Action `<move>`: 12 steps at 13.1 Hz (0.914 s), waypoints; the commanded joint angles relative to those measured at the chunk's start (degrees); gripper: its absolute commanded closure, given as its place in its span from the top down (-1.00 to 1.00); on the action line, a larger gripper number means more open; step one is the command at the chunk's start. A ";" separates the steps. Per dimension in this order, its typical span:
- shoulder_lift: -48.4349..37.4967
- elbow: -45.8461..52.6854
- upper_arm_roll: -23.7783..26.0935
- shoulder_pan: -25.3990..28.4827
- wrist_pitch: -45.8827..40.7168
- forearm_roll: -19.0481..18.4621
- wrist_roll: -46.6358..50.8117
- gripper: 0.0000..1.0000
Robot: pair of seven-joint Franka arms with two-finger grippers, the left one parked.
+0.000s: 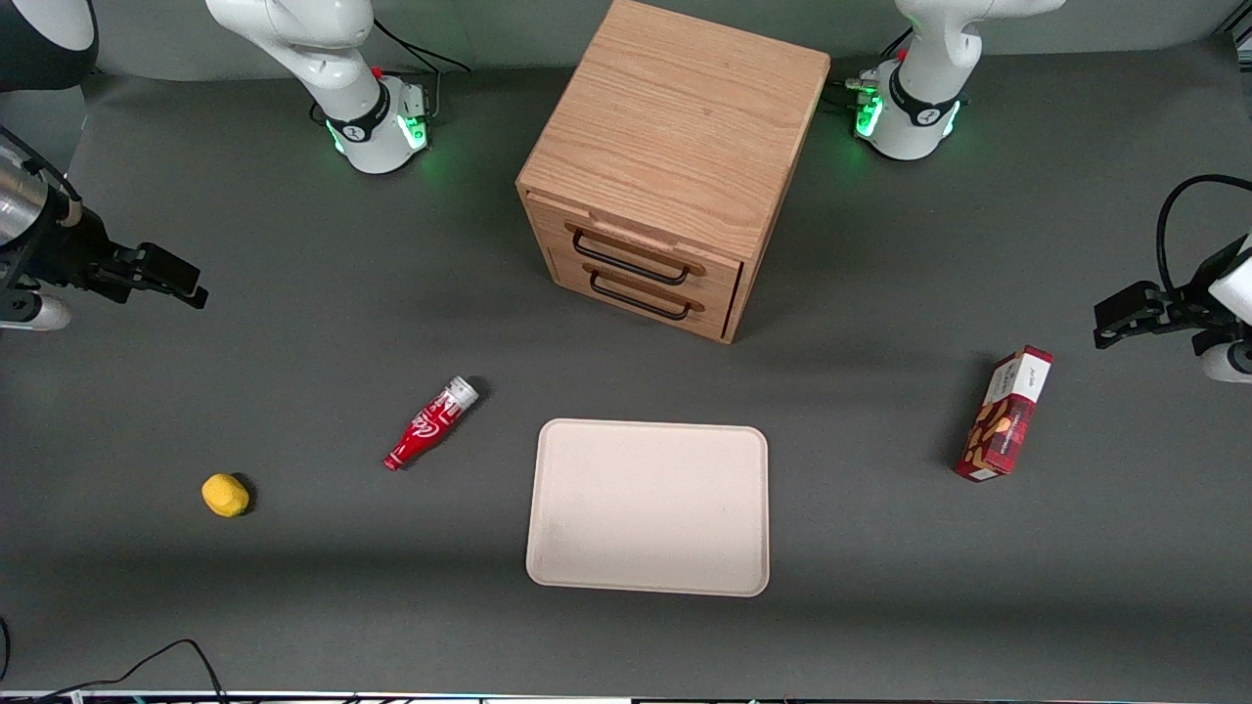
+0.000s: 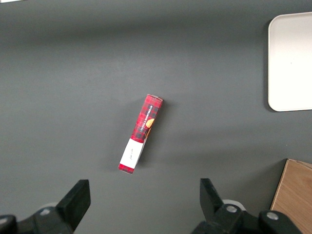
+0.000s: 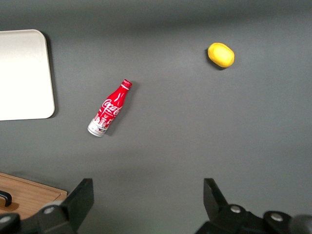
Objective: Open upper drawer
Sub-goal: 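Lift the right gripper and swing it toward the wooden cabinet's drawers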
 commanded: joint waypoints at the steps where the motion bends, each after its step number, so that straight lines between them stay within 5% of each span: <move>1: -0.53 -0.38 0.19 -0.43 -0.37 0.77 -0.40 1.00; 7: 2.45 3.31 5.81 -0.52 -0.45 1.47 -9.28 1.00; 12: 10.79 9.98 22.13 0.45 -0.37 1.12 -8.75 1.00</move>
